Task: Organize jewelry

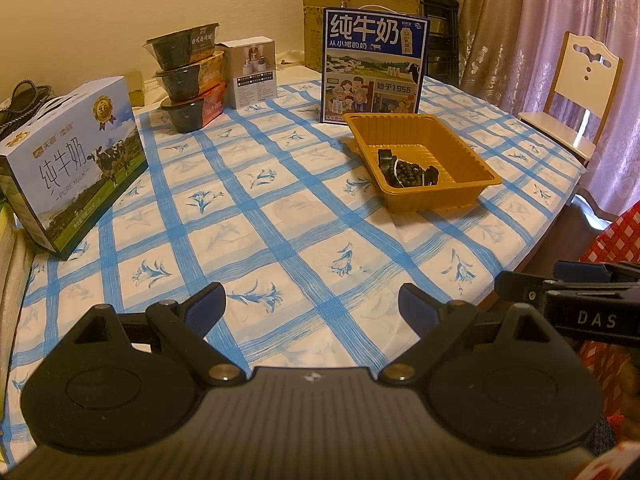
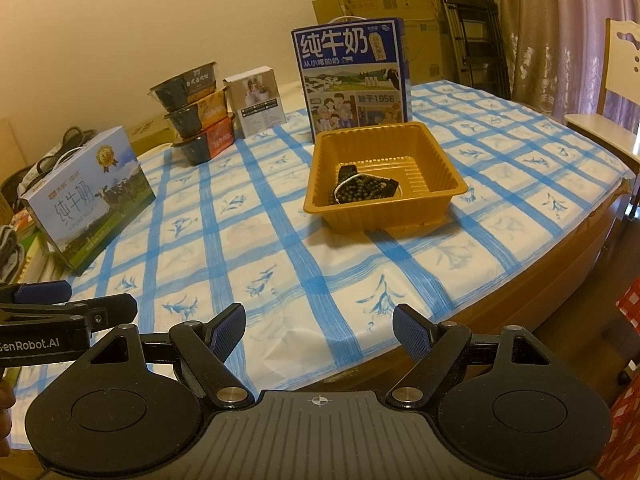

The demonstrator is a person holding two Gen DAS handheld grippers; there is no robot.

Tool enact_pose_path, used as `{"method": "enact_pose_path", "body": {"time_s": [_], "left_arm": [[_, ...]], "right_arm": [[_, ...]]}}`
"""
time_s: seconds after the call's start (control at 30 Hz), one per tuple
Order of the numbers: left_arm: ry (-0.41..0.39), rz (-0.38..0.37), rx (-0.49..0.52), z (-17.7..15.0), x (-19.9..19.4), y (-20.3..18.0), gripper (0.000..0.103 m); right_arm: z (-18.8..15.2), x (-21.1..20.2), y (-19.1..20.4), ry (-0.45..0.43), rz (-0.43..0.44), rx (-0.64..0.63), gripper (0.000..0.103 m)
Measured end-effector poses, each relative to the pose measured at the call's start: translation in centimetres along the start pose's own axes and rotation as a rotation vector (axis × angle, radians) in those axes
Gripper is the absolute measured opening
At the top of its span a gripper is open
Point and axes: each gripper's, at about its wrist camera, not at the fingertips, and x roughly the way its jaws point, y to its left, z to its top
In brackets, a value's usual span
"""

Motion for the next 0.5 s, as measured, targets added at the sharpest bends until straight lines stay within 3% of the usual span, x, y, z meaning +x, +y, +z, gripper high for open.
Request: {"method": "enact_pose_path", "body": {"time_s": [0.5], "left_arm": [[0.01, 0.006, -0.001, 0.1, 0.6, -0.1, 0.093]], "right_arm": [[0.0, 1.0, -0.3, 0.008, 0.001, 0.005, 0.08]]}}
